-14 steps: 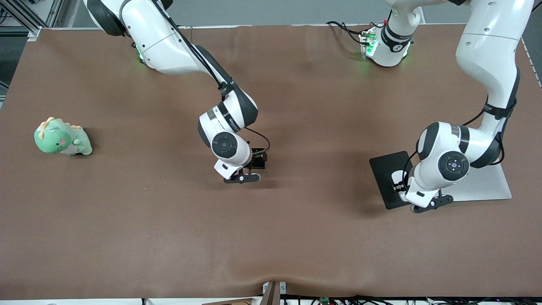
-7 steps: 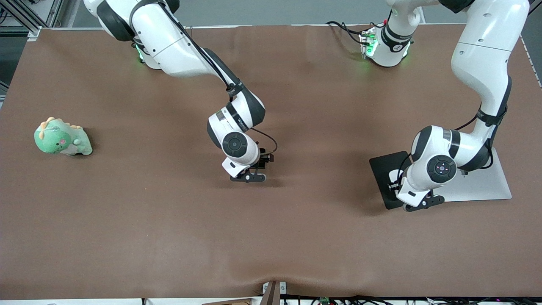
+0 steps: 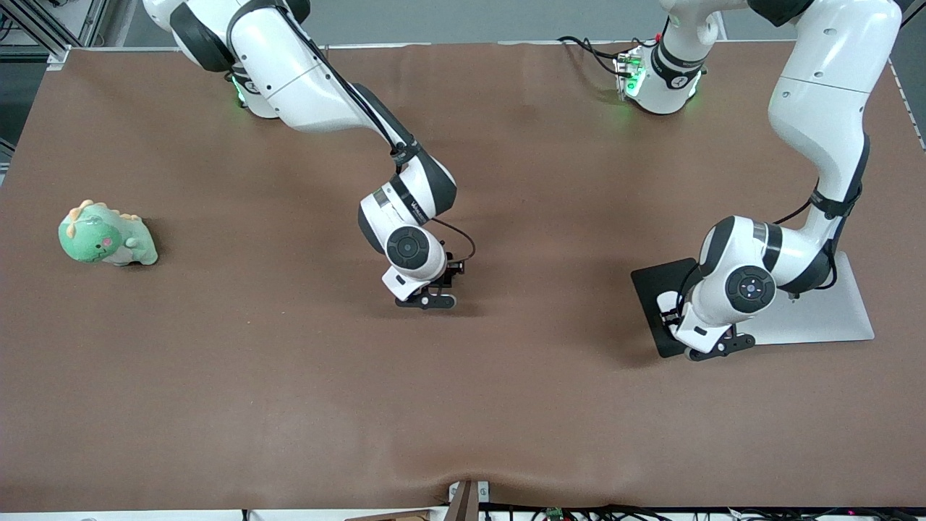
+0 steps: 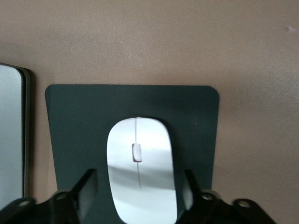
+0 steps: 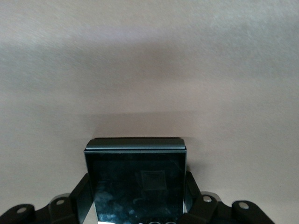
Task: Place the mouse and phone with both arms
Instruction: 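Lower the mouse onto the mouse pad while the right gripper grasps the phone, then withdraw the left gripper while the right gripper carries the phone toward the toy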
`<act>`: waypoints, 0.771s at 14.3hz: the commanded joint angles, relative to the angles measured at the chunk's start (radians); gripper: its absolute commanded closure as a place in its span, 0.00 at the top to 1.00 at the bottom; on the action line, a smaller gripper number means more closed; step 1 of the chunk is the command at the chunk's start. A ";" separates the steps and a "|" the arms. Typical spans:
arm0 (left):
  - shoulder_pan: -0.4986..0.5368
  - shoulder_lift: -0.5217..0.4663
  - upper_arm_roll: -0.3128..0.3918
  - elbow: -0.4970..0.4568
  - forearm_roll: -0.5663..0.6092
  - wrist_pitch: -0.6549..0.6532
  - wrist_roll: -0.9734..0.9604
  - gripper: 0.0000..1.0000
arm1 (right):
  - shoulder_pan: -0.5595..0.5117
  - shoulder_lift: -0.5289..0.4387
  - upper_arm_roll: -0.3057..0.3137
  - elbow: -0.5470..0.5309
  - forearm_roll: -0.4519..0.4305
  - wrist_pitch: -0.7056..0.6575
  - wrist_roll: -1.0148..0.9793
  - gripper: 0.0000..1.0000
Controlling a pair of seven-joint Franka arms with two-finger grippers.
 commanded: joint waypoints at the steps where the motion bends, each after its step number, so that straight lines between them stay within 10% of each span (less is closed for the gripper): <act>1: 0.004 -0.023 -0.010 -0.001 0.024 0.004 0.000 1.00 | -0.031 0.006 -0.002 0.094 0.018 -0.160 0.016 0.00; 11: 0.009 -0.227 -0.015 0.263 0.007 -0.275 0.038 1.00 | -0.207 -0.215 -0.005 -0.062 0.010 -0.329 -0.112 0.00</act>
